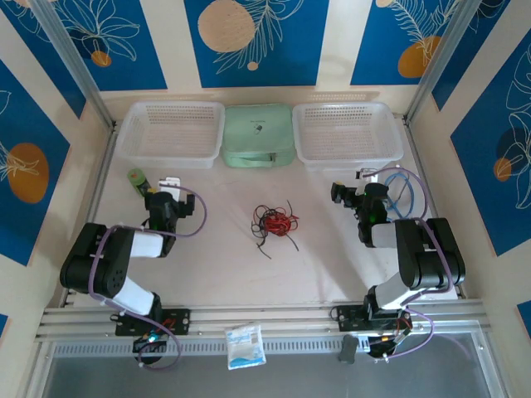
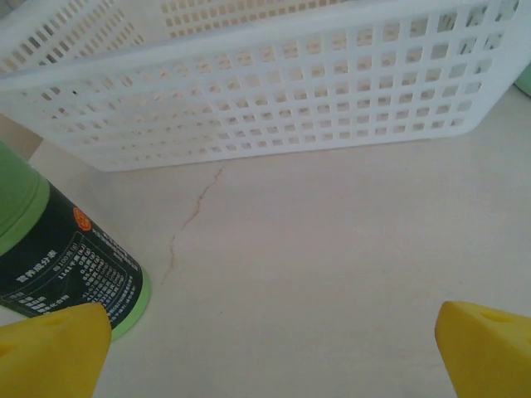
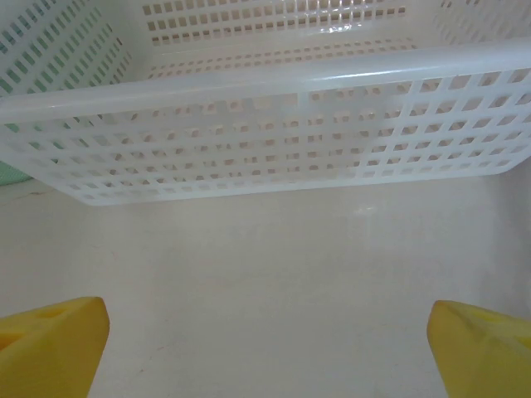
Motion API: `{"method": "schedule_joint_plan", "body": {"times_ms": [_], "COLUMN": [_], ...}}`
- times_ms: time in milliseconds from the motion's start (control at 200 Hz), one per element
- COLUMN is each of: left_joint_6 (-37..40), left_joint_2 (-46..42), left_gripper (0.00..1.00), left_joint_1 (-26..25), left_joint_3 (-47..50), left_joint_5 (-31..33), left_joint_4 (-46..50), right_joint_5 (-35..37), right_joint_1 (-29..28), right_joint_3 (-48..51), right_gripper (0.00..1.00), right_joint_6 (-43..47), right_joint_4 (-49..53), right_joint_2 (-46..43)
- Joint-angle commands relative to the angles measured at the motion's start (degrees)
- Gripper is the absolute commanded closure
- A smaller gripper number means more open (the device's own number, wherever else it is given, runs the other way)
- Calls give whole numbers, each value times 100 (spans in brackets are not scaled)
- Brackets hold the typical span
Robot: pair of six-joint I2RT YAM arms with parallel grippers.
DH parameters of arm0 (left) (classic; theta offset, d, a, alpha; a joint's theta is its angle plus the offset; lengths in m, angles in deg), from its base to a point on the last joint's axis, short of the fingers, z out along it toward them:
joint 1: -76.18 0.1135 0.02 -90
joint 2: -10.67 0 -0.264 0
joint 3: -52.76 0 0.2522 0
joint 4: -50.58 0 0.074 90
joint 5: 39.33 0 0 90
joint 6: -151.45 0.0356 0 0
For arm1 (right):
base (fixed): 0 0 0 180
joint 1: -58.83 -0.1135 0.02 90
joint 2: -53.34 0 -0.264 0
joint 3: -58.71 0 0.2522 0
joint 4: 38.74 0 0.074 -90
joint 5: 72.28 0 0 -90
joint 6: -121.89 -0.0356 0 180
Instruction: Untangle the cables
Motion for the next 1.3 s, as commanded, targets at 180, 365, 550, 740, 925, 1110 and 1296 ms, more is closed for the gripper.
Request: {"method": "schedule_joint_plan", "body": {"times_ms": [180, 365, 550, 740, 925, 1110, 1296], "left_joint_6": [-120, 19, 46, -156, -181, -180, -173], "left_joint_2": [-95, 322, 379, 205, 223, 213, -1715], "left_gripper": [0, 0, 0, 0, 0, 0, 0], "left_joint_1": [95, 45, 53, 222, 230, 230, -87], "left_joint_3": [80, 761, 830, 117, 109, 168, 340], "left_joint_5": [12, -160, -243, -389, -297, -181, 592], "left_joint_4": [-517, -2186, -2424, -795, -817, -957, 171], "right_joint_5": [50, 41, 18, 19, -1, 494, 1437], "right_joint_1": [-15, -5, 8, 10, 11, -213, -1021], "right_joint_3": [24, 24, 27, 17, 22, -21, -1085], "right_gripper": [1, 1, 1, 1, 1, 3, 3], "right_joint_6": [-17, -25, -25, -27, -25, 112, -104], "right_joint_4": [-188, -178, -178, -171, -177, 221, 3473], "right_joint_2": [-67, -69, -75, -72, -75, -538, -2230]}}
